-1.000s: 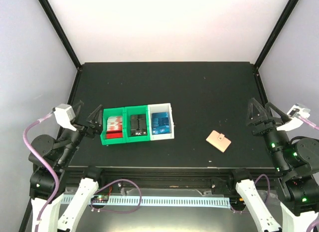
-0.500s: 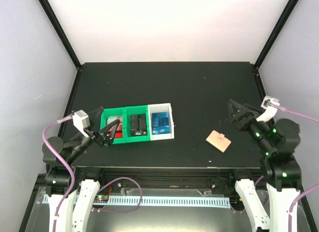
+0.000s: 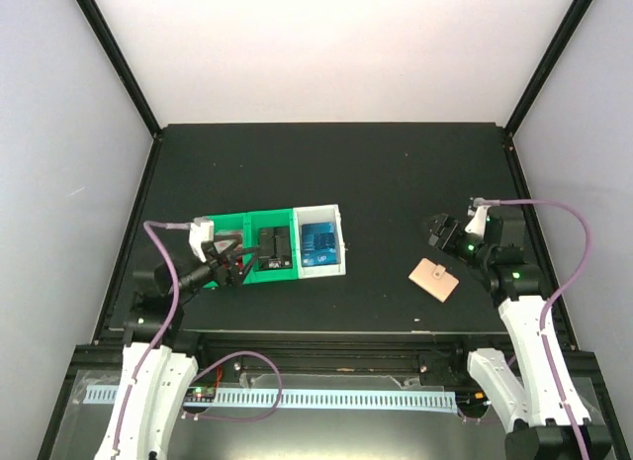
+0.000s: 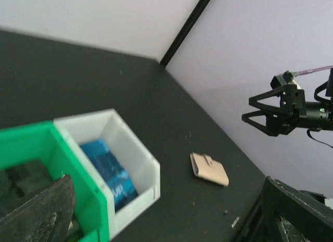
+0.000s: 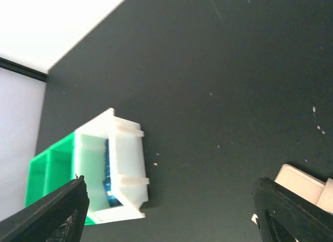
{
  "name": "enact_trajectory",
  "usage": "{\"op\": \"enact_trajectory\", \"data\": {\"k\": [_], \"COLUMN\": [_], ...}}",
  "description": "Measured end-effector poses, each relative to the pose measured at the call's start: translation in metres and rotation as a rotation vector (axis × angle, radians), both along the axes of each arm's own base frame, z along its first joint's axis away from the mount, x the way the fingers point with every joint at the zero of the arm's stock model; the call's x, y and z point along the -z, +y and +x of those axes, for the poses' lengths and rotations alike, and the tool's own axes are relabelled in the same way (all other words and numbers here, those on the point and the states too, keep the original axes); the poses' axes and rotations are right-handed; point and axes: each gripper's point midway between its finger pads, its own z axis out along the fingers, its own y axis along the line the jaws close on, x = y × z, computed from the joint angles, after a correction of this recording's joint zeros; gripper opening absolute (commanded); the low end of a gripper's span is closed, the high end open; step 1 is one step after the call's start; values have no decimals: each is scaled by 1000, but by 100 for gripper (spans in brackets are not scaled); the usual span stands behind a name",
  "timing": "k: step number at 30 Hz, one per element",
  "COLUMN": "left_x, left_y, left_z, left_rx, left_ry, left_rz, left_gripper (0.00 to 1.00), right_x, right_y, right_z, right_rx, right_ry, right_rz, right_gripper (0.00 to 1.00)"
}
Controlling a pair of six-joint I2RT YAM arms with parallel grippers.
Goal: Put the credit cards into the card holder
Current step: Move the storage box to the center of the board.
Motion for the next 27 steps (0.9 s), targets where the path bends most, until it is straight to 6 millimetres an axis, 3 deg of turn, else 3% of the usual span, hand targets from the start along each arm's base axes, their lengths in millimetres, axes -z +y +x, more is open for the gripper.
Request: {"op": "enact_trajectory", "data": {"k": [4,8,13,19,22,27], "left_x": [28,56,90,117,132,161], "left_y": [-16,-52,-87,-118,-126,-127], "left_z": [9,2,-4,-13,-13,-11], "left_rx": [60,144,177,192,177,149], "left_ry": [158,269,386,432,455,513], "left_rz": [-1,73,225,407,480,570], "left_gripper": [99,96,94,85,77,52], "right_x": [25,40,49,63,68,76], "right_y": [3,11,14,9,7,9], "right_z": [7,9,7,0,-4,-10], "right_rx": [0,-16,-12,12,22,17], "right_ry": [83,126,140,175,192,218], "right_rz": [-31,-80,-141,-197,-222,-265], "right_gripper": [85,85,84,83,83,82]}}
